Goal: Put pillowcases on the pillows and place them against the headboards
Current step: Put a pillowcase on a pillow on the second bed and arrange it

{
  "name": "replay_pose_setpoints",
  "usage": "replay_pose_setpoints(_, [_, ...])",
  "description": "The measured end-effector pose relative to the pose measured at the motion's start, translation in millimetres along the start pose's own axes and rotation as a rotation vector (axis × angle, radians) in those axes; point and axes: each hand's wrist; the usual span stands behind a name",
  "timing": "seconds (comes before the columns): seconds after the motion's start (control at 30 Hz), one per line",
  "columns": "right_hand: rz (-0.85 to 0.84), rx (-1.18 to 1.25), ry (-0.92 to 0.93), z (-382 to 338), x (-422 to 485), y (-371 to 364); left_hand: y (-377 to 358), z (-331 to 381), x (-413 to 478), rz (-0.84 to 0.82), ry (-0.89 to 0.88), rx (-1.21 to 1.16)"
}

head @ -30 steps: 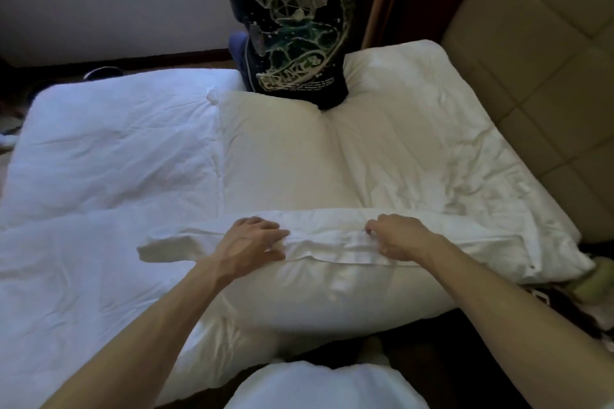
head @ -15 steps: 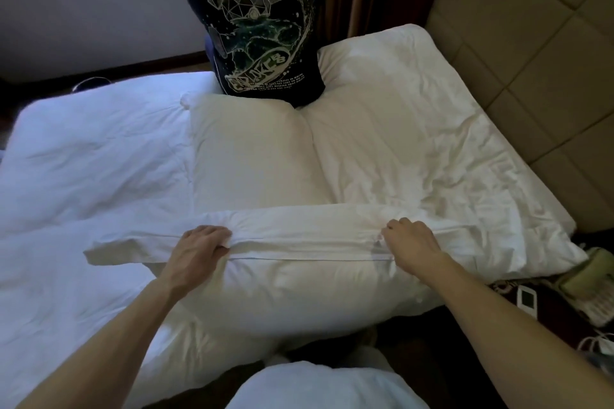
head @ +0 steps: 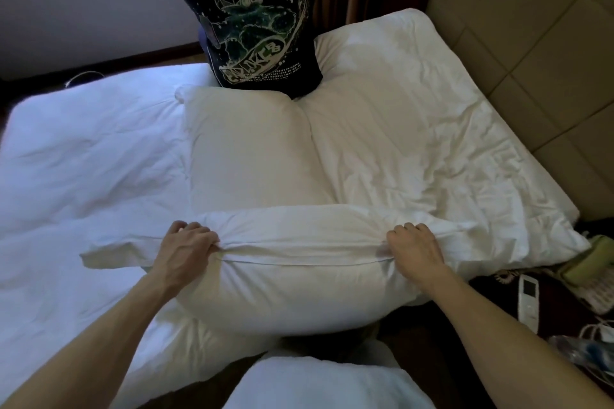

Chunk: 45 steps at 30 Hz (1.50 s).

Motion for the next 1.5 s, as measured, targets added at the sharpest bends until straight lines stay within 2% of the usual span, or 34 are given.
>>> replay_pose_setpoints(0.1, [0.09,-0.004,-0.003,4.9,-5.1,5.8,-0.7,-2.1,1.3,0.044,0.028,0.025])
replay_pose_setpoints(0.17, [0.09,-0.01,-0.022,6.5,-10.1,11.1,0.3,-2.4,3.5,0.079,0.033,0.018])
replay_pose_setpoints(0.3, [0.115,-0.041,-0.114,12.4,-17.8,22.8,18.6,-5.4,16.4,0.169,-0.019,-0.023])
replay_pose_setpoints(0.5, [0.136,-0.075,-0.203,27.0,-26.6,51.2,55.5,-9.6,46.1,0.2,-0.083,-0.111])
replay_pose_setpoints(0.7, [0.218,-0.065,-0.303,69.1,-51.1,79.6,104.1,10.1,82.8,0.272,-0.177,-0.192])
replay_pose_setpoints(0.9, [0.368,0.026,-0.418,148.3,-78.5,94.4,155.6,80.9,138.7,0.313,-0.302,-0.212])
replay_pose_setpoints(1.03, [0.45,0.066,-0.43,210.6,-90.7,99.7,179.6,140.1,185.2,0.395,-0.284,-0.18])
replay_pose_setpoints(1.23, [0.448,0.173,-0.369,323.8,-96.1,93.8,209.0,233.2,266.7,0.444,-0.274,-0.13])
replay_pose_setpoints(1.33, [0.41,0.231,-0.341,366.8,-102.8,89.4,222.8,275.8,297.9,0.406,-0.251,-0.124])
replay_pose_setpoints(1.5, [0.451,0.222,-0.401,417.8,-112.0,80.9,242.9,326.2,341.0,0.443,-0.292,-0.091])
Point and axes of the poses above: each hand's wrist, its own x-axis towards the middle knuckle, its own y-axis out of the back of the hand, z = x × y, and after that the axes turned 1 degree about -y, right-handed
